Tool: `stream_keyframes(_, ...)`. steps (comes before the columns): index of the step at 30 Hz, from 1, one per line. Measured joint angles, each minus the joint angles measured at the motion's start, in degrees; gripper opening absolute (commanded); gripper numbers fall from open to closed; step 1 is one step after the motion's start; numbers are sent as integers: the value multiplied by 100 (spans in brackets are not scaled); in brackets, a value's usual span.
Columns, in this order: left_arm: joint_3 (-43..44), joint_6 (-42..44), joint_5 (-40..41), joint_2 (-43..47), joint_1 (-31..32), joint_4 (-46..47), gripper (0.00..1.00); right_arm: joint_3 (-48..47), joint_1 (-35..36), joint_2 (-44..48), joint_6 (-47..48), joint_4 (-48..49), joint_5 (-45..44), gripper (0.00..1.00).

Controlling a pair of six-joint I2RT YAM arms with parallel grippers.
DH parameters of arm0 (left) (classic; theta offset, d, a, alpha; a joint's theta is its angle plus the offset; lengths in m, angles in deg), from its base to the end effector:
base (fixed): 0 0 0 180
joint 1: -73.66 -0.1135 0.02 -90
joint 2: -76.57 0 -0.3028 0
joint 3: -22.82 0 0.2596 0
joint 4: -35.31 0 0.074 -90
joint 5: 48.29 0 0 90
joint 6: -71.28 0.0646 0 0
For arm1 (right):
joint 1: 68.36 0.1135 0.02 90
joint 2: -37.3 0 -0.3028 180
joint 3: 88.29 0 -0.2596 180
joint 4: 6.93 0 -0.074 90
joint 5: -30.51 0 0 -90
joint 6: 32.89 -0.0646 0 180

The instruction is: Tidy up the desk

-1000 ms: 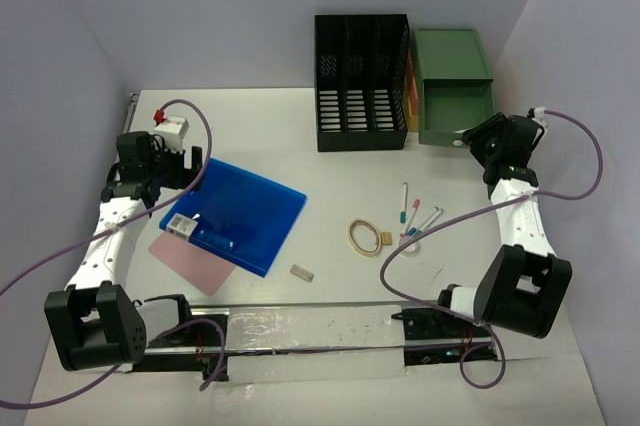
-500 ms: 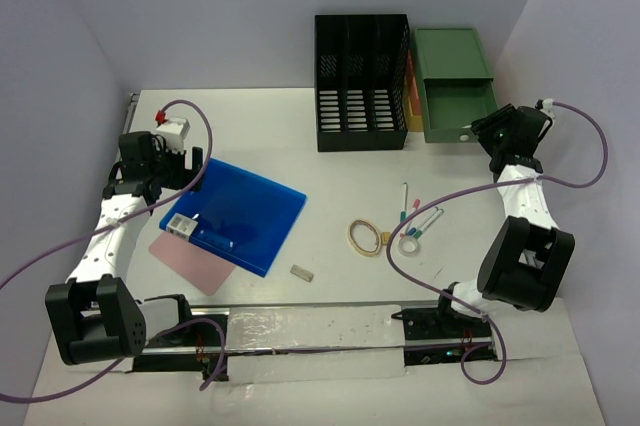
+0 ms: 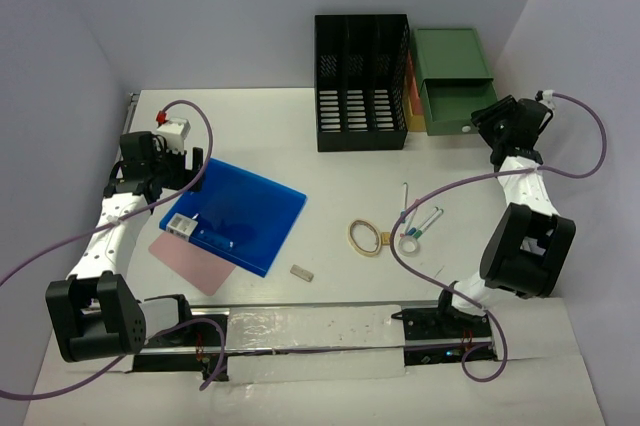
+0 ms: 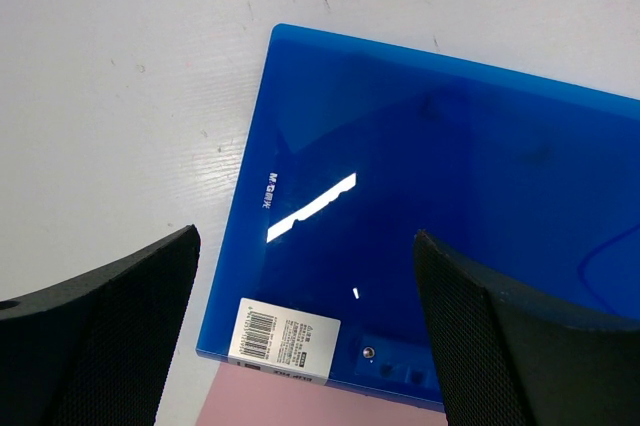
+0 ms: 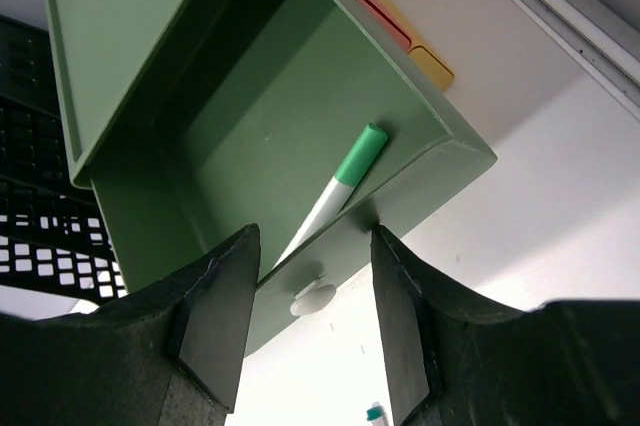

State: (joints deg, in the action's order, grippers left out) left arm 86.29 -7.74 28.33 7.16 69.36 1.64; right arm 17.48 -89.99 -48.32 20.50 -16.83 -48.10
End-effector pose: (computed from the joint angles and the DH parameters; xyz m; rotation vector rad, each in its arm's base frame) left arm 0.2775 0.0059 0.2828 0.2538 2.2282 -0.1203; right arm 0.3573 -0.1280 0.3143 0.8318 1.7661 0.3661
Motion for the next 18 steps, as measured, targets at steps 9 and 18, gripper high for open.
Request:
stream_keyframes(9, 0, 0, 2, 0, 0, 1, 94, -182, 92, -59, 154, -86, -3, 66)
stream_keyframes(18, 0, -2, -7, 0, 0, -5, 93, -173, 679, 1052, 870, -528, -561, 75)
